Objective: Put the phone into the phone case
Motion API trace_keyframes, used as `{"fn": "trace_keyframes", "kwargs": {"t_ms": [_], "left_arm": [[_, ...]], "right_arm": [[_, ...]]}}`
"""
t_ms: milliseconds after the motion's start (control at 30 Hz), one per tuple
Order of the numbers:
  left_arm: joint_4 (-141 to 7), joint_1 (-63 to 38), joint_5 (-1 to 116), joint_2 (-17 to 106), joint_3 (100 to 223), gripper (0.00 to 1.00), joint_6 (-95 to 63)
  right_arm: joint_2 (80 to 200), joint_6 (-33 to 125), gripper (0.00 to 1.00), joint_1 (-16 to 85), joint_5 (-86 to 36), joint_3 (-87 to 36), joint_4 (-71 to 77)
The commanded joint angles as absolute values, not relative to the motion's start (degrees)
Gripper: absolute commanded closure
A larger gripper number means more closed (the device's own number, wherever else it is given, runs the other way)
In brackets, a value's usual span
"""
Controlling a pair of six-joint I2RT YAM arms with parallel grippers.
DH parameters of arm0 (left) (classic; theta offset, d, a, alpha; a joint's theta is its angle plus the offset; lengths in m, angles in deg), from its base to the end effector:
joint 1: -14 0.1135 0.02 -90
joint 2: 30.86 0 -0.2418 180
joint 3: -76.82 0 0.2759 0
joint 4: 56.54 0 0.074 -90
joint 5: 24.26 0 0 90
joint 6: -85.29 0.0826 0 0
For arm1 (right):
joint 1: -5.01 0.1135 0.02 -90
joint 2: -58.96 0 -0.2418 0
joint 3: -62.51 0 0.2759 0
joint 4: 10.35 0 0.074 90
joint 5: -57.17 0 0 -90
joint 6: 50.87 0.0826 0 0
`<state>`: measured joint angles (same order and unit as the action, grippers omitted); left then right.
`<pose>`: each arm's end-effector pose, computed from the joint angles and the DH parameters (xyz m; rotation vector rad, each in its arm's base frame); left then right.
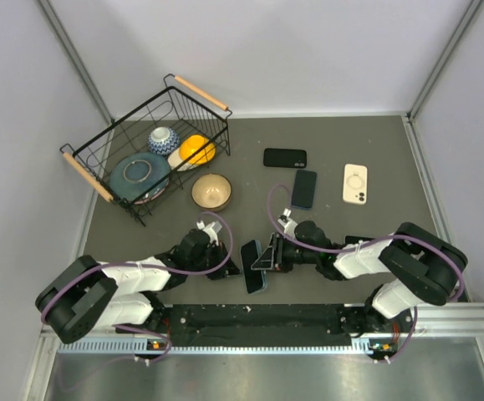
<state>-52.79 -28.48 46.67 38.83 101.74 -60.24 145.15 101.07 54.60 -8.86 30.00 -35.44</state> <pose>0.1637 -0.1865 0.0462 -0.0968 2.5778 -1.1677 0.1680 0.2491 0.0609 -0.0433 2.4579 1.4888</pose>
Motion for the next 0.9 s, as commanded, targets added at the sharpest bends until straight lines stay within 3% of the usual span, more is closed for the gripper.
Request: {"fn": "trace_keyframes", "kwargs": {"t_ms": [0, 33, 167, 467, 500, 533, 567, 867], "left_arm": [[-53.46, -28.80, 46.84, 38.93, 103.27, 0.87, -59.03], [-53.55, -28.80, 46.93, 38.84, 103.18, 0.87, -59.03], [-53.55, -28.80, 47.20, 38.23, 102.74, 0.86, -59.11], [-54.60, -28.89, 46.14, 34.72, 103.27, 0.78, -57.45], [-54.60, -28.89, 46.23, 34.01, 103.09, 0.77, -57.36], [-54.34, -28.89, 46.31, 33.48, 103.00, 0.76, -57.18], [-54.34, -28.89, 46.58, 32.70, 102.91, 0.74, -57.09], [-52.76, -28.89, 45.88, 35.05, 103.35, 0.72, -57.62]], "right_arm": [[141.93, 98.02, 0.70, 54.41, -12.07, 27.62, -28.40], [141.32, 97.50, 0.80, 54.50, -12.96, 27.79, -27.59], [138.94, 96.09, 1.00, 54.41, -15.25, 28.76, -25.30], [137.88, 95.65, 1.00, 54.41, -14.73, 29.29, -27.15], [137.97, 95.65, 0.92, 54.32, -13.16, 28.85, -26.71], [137.97, 95.47, 0.74, 54.41, -12.36, 27.98, -26.10], [137.88, 95.47, 0.70, 54.41, -11.74, 27.80, -26.09], [133.93, 96.00, 0.64, 54.41, -13.23, 28.59, -24.07]]}}
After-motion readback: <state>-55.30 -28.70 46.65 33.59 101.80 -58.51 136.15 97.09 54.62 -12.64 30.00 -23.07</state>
